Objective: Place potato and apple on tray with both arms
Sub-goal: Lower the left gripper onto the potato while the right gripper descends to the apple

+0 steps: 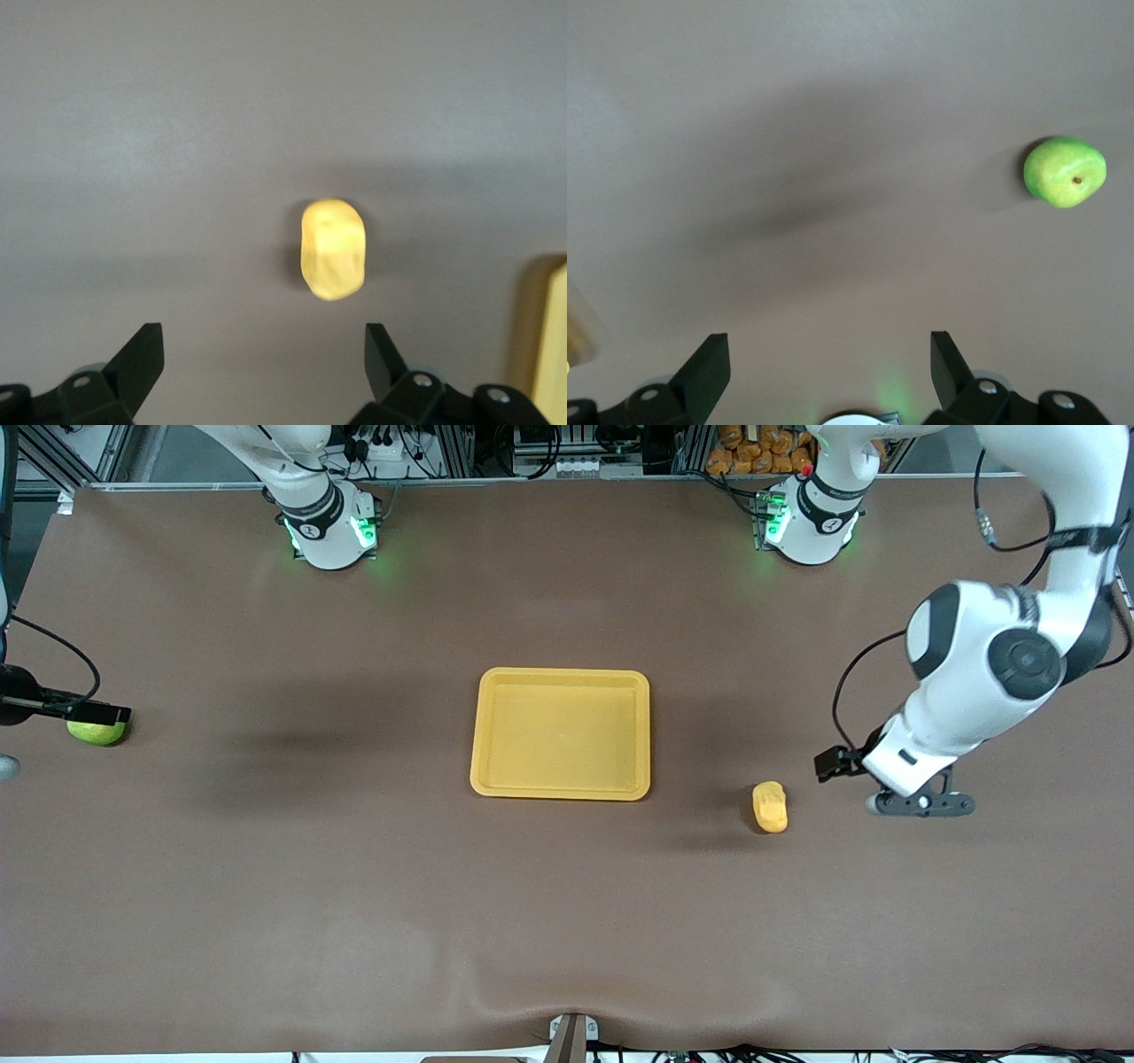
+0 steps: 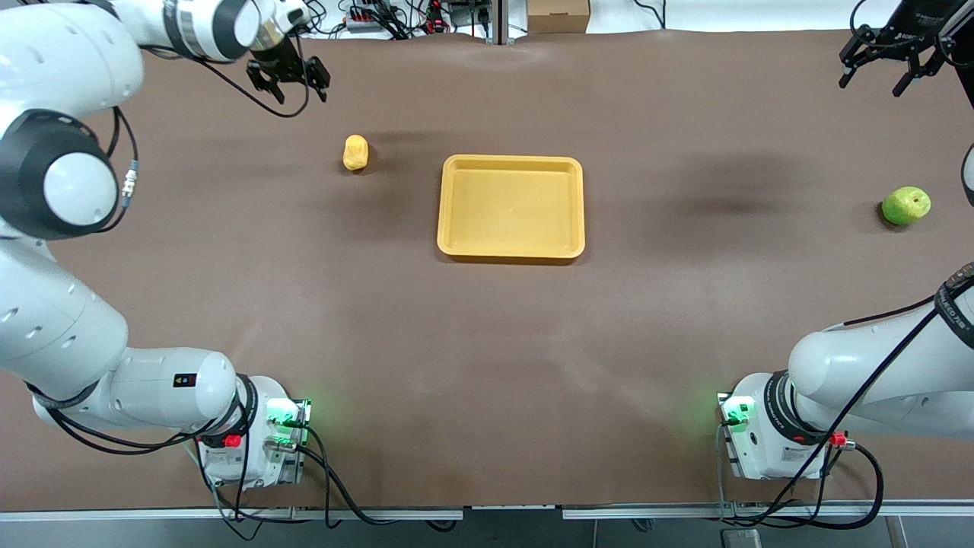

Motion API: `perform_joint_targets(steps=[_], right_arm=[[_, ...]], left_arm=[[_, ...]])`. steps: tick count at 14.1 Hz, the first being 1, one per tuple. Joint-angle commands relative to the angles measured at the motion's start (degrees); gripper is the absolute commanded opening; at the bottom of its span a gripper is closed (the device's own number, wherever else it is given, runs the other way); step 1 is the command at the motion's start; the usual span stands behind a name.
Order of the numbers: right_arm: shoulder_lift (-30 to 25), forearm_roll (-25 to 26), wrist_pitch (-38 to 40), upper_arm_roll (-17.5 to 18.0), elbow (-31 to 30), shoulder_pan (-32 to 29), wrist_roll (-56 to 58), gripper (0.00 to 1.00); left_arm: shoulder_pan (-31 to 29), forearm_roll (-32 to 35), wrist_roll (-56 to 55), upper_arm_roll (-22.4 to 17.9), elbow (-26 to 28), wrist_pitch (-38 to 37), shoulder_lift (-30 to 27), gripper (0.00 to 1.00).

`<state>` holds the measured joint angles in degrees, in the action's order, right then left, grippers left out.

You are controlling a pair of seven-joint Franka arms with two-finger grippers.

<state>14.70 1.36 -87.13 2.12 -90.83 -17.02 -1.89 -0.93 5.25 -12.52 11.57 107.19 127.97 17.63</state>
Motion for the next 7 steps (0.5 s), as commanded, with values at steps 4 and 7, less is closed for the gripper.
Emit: perform_joint_targets(steps=[4,7], right_arm=[[2.78,3.56,-0.49,0.87,0.83,-4.15,4.96,1.0],[5.33,3.56,-4.44,0.87,0.65,-7.67,12.07,1.0]], left_arm=[[4.08,5.2,-9.45,0.03,-1.99,6.14,7.49,1.0],[4.27,7.57,-11.29,0.03,-1.81,7.73,9.43,1.0]])
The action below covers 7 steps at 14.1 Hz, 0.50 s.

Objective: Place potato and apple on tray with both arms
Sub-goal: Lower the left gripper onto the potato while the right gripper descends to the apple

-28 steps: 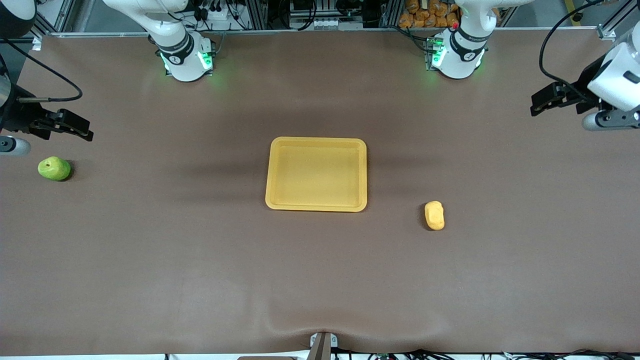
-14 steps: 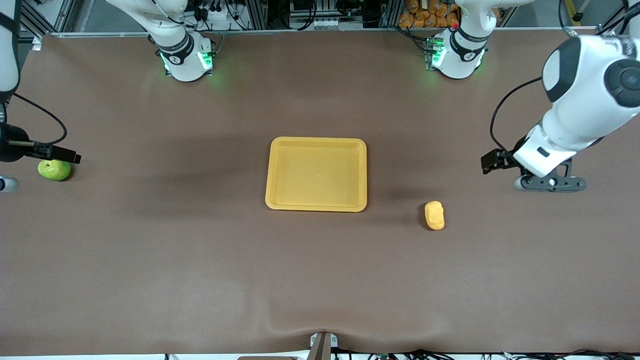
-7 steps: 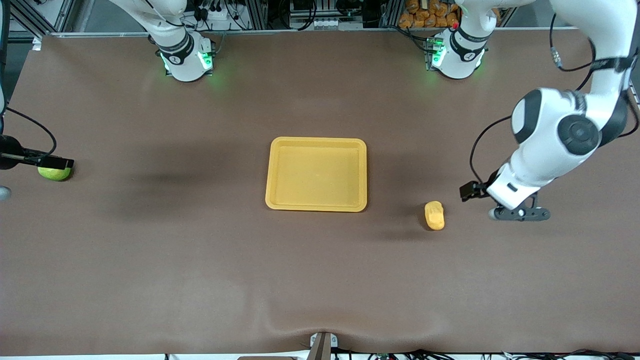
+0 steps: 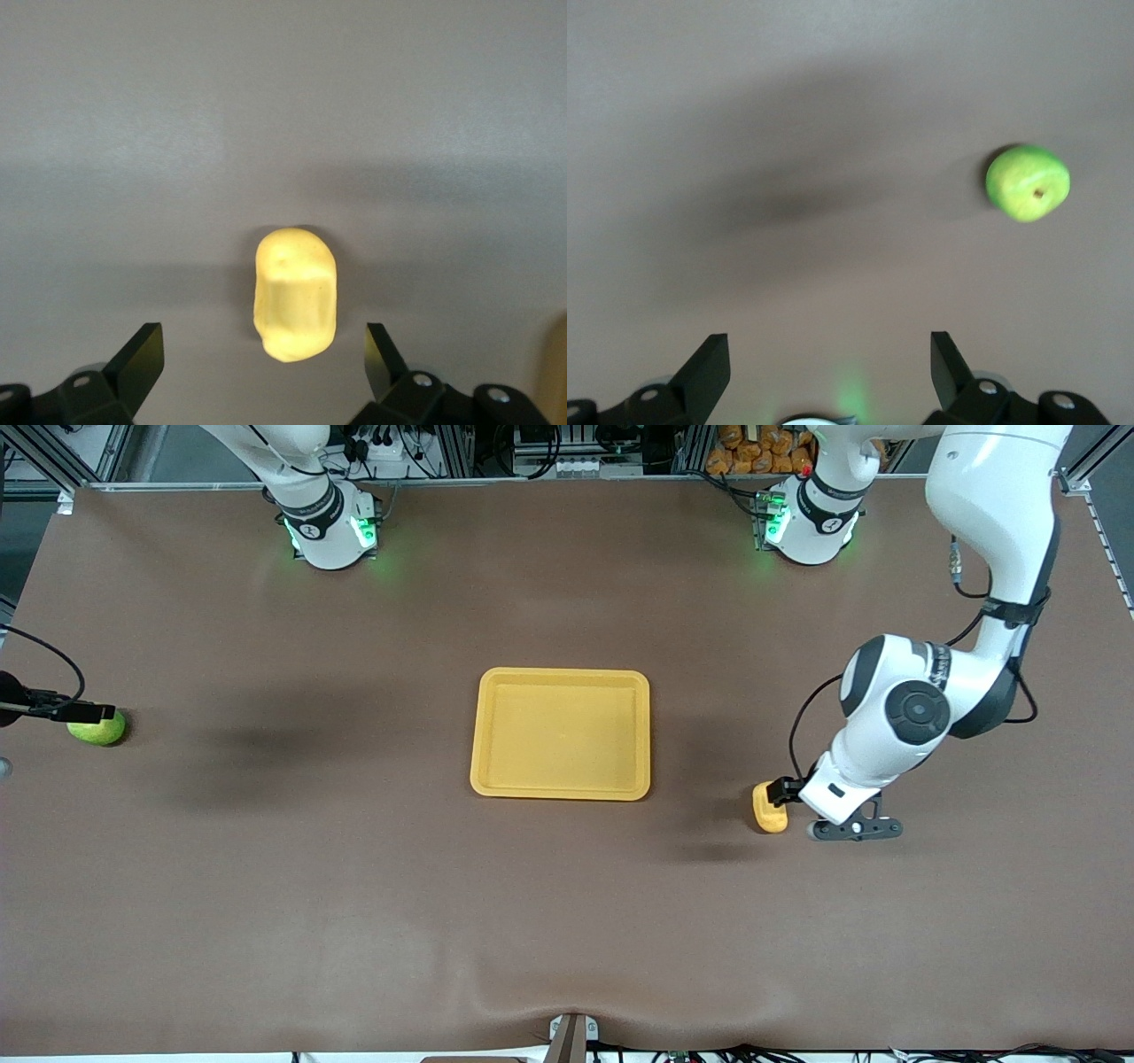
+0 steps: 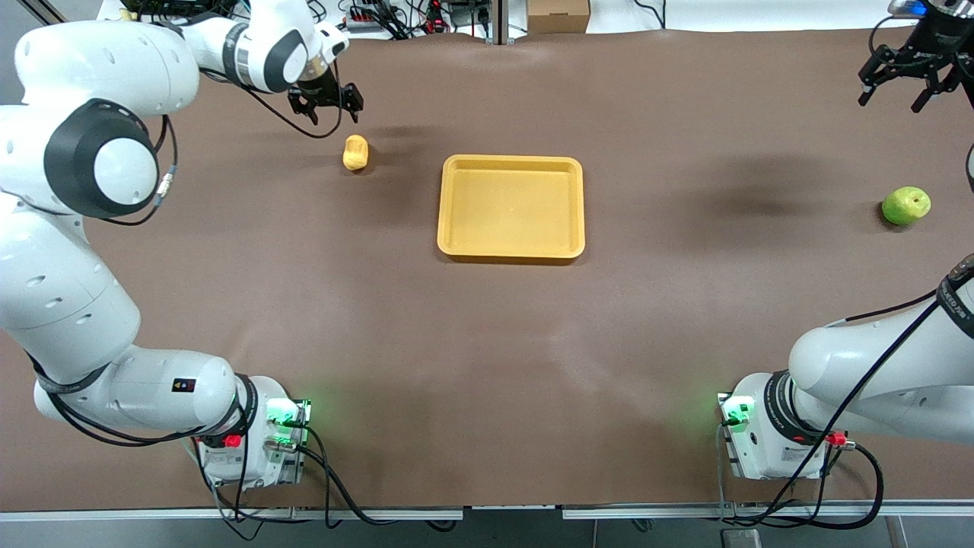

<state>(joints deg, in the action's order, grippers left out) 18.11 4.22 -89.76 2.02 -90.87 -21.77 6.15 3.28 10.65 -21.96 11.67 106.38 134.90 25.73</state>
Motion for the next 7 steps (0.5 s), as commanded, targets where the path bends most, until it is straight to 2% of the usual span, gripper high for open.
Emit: perform_joint_targets(steps=[1,5,7], right_arm=[[2.45,0.7,-2.26,0.96,0.7,-3.45,4.4,1.0],[4.47,0.96,-3.84,0.96,0.61,-5.21,4.83,1.0],[5.0,3.23,-6.12,0.96,-0.18,-5.65,5.45,1.0]], left_arm=[[0.14,2.53,-2.04,-0.07,-0.83,1.67,1.86,0.98],[0.06,2.62,-2.04,-0.07,-0.65,3.26,3.53,0.9],[0.14,2.62,-2.12,-0.07,-0.56,4.4,4.58,0.86]])
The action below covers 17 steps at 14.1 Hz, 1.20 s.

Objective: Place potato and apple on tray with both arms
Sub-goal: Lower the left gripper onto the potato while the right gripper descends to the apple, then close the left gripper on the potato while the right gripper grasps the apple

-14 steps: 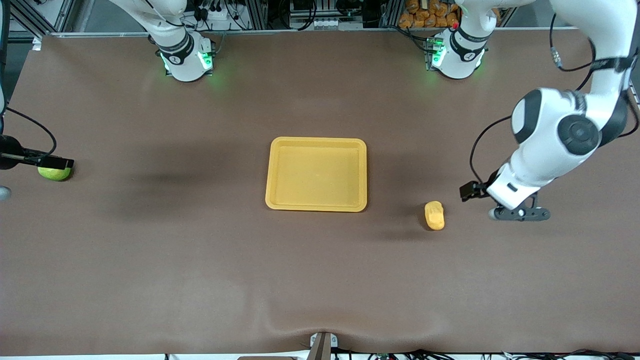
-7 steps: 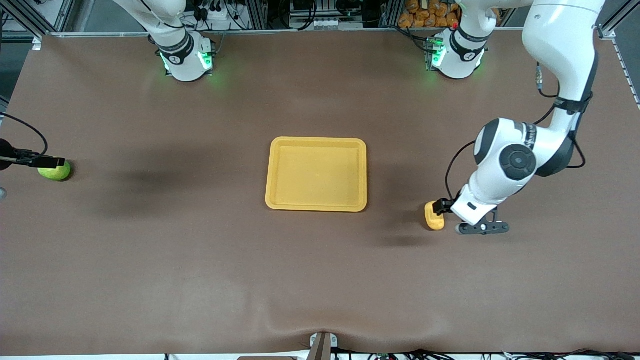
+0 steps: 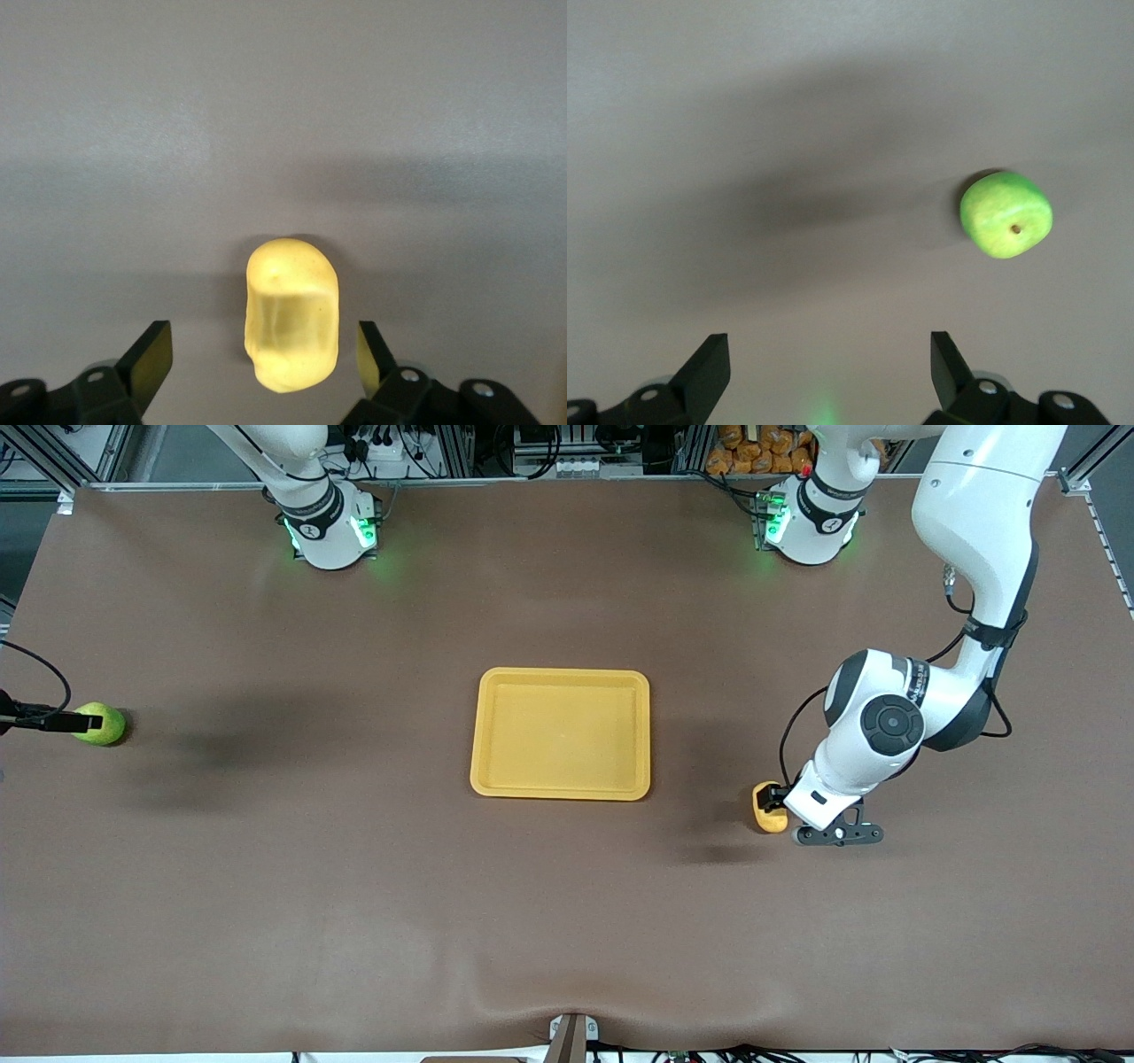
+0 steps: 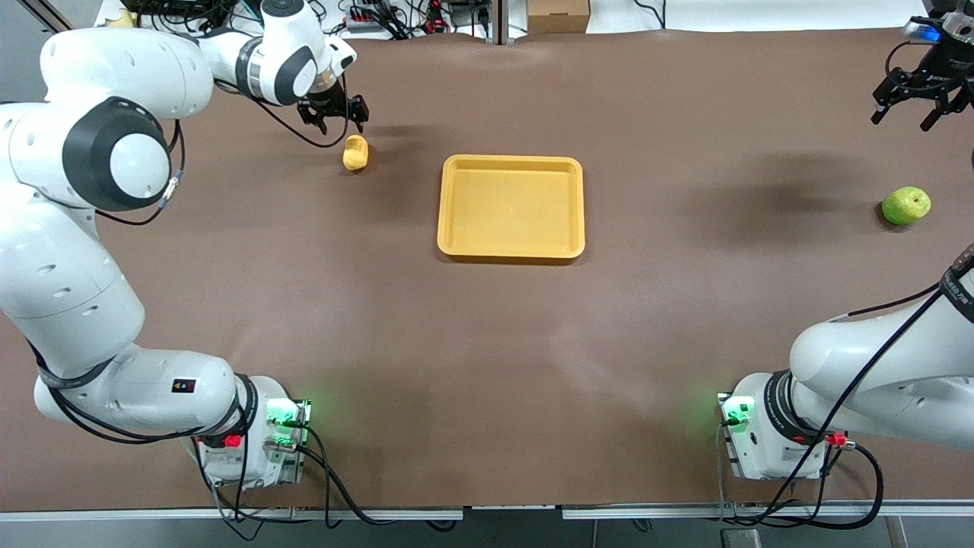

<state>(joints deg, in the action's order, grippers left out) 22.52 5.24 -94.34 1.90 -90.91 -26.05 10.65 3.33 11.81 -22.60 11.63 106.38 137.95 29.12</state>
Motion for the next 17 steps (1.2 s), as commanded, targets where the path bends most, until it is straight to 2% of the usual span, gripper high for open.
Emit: perform_joint_targets(steps=[1,3,8,11,14,17], right_arm=[[0.77,2.92,-2.25,1.09,-0.41,-1.81,1.04,1.0],[0.86,4.16,-2.87,1.09,-1.46,-1.99,1.92,1.0],[1.12,6.01,-10.07,1.09,-6.29,-4.36,5.35,1.0],[1.91,9.43,-15.33,1.09,-8.84,-5.85,5.79,1.0],[4.19,11.1,-17.62,1.09,-8.85,-7.61,6.23,1.0],[6.3,11.46,-19.04,1.09,-8.85,-9.45,8.6,1.0]], left_arm=[[0.1,1.46,-1.48,-0.03,-0.56,1.96,1.81,0.86],[0.01,1.46,-1.48,0.06,-0.56,3.1,2.61,0.85],[0.28,1.46,-3.5,0.06,-0.65,4.95,4.28,0.81],[1.16,1.46,-3.86,-0.03,-0.48,4.96,4.9,0.75],[1.16,1.46,-3.86,-0.12,-0.13,4.96,4.99,0.69],[1.16,1.46,-3.77,-0.12,-0.12,4.96,4.9,0.67]])
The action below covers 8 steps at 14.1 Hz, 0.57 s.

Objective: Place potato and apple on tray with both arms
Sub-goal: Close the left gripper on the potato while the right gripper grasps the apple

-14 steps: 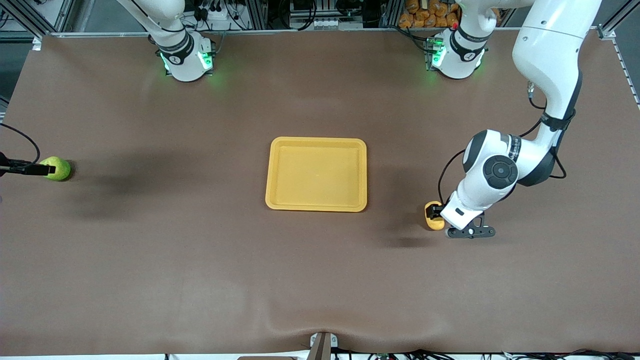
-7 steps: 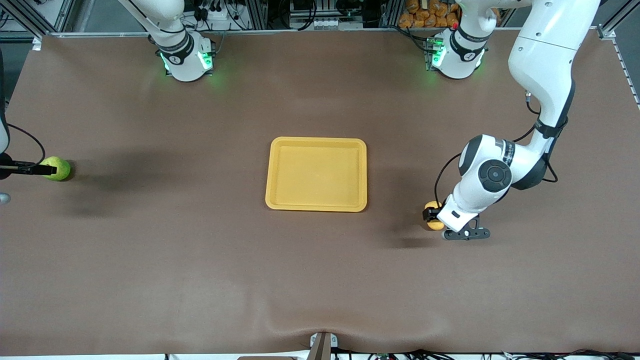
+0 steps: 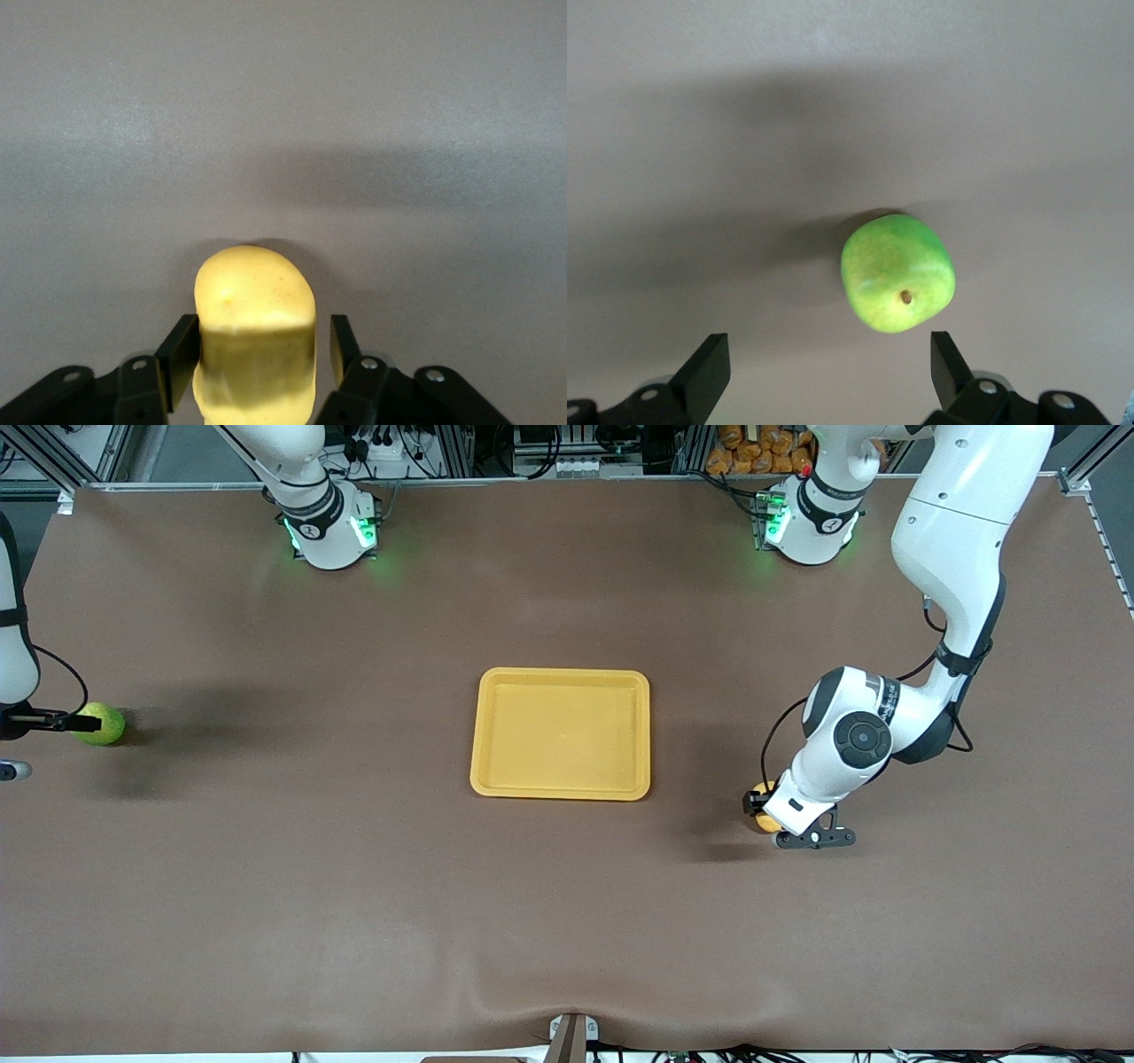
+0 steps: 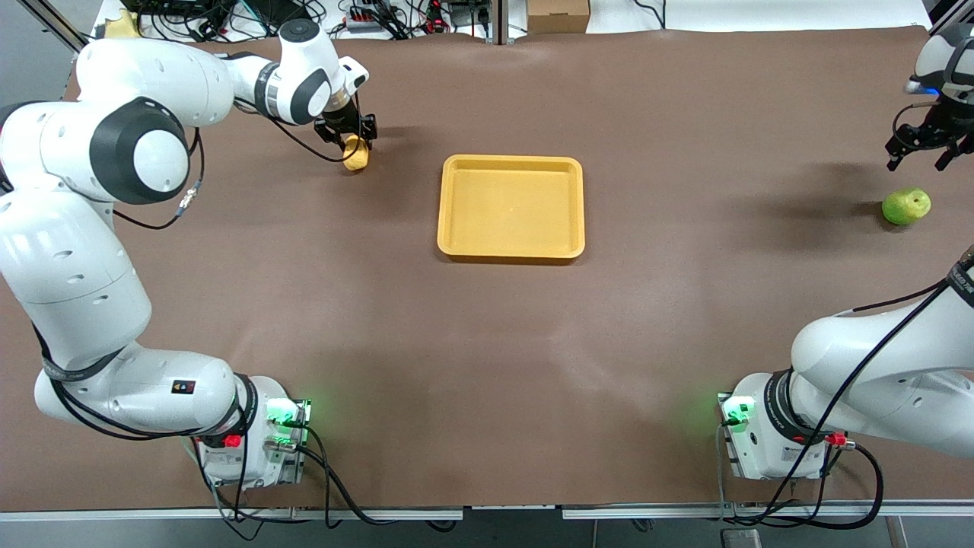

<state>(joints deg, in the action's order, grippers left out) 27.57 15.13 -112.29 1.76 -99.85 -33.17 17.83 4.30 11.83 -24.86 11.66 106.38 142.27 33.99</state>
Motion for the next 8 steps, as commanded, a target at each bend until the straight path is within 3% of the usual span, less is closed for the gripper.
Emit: perform_joint_targets(steps=[1,5,8], right_arm=[[1.78,1.57,-1.87,1.23,0.09,-3.21,2.2,1.0],[3.37,1.66,-3.64,1.23,0.36,-4.71,5.19,1.0],[4.77,1.66,-5.13,1.23,0.62,-5.85,7.13,1.0]], left_arm=[[0.1,1.53,-1.51,-0.14,-0.12,0.64,-0.06,0.65],[-0.17,1.53,-1.42,-0.14,-0.03,0.29,-0.5,0.55],[-0.17,1.53,-1.42,-0.14,0.06,0.2,-0.5,0.27]])
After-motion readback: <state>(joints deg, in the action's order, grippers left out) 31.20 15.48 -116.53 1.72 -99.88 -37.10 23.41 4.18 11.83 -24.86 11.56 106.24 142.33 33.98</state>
